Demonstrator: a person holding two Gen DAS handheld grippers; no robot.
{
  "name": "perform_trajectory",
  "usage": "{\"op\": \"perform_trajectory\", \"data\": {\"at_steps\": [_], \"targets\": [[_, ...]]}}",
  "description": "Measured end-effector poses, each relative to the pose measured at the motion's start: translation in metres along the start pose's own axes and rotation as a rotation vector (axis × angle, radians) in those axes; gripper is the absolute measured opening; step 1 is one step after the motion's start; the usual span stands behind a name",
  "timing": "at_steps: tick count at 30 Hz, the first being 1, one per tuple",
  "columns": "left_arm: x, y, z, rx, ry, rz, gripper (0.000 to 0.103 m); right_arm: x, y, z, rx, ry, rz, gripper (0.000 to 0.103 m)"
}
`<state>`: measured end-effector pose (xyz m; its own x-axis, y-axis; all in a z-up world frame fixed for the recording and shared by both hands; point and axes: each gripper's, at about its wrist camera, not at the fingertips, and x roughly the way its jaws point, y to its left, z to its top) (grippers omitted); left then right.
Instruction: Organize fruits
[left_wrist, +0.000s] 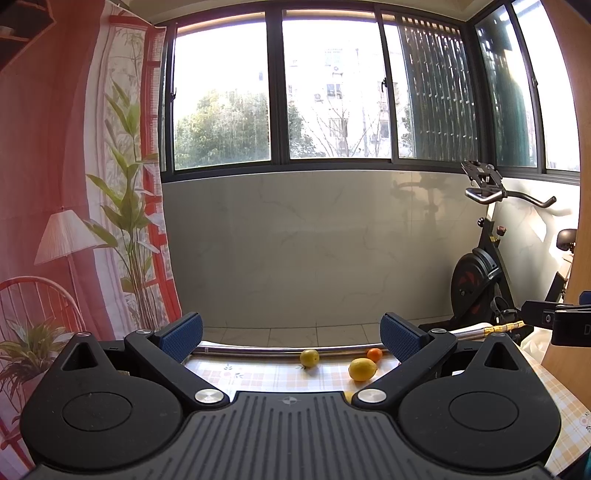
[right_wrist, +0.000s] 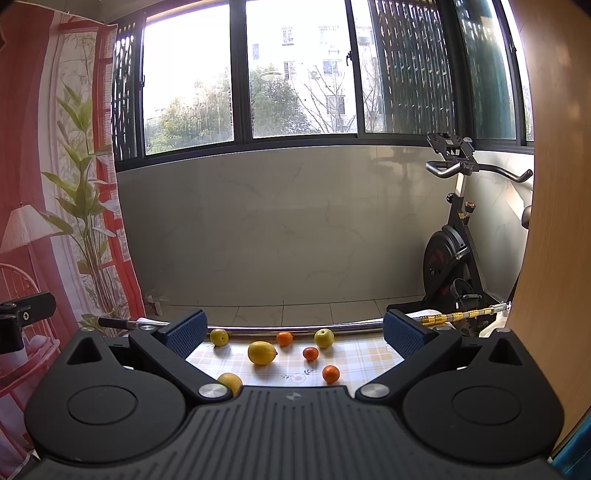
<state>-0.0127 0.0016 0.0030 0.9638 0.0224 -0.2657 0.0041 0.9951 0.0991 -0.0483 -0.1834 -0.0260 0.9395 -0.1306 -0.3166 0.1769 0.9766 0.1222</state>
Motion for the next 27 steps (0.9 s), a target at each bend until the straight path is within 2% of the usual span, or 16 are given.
{"op": "perform_trajectory", "data": {"at_steps": [22,27], "targets": [[0.002,0.002,0.0,-0.014,0.015,0.003,0.103,0.001,0.004,0.001,-0.016,0.007,0.01,0.103],[0.016,0.004,-0.005,-0.009,0.063,0.036,0.103,0.017,-0.005,-0.006,-0.025,0.034,0.032,0.103]]}}
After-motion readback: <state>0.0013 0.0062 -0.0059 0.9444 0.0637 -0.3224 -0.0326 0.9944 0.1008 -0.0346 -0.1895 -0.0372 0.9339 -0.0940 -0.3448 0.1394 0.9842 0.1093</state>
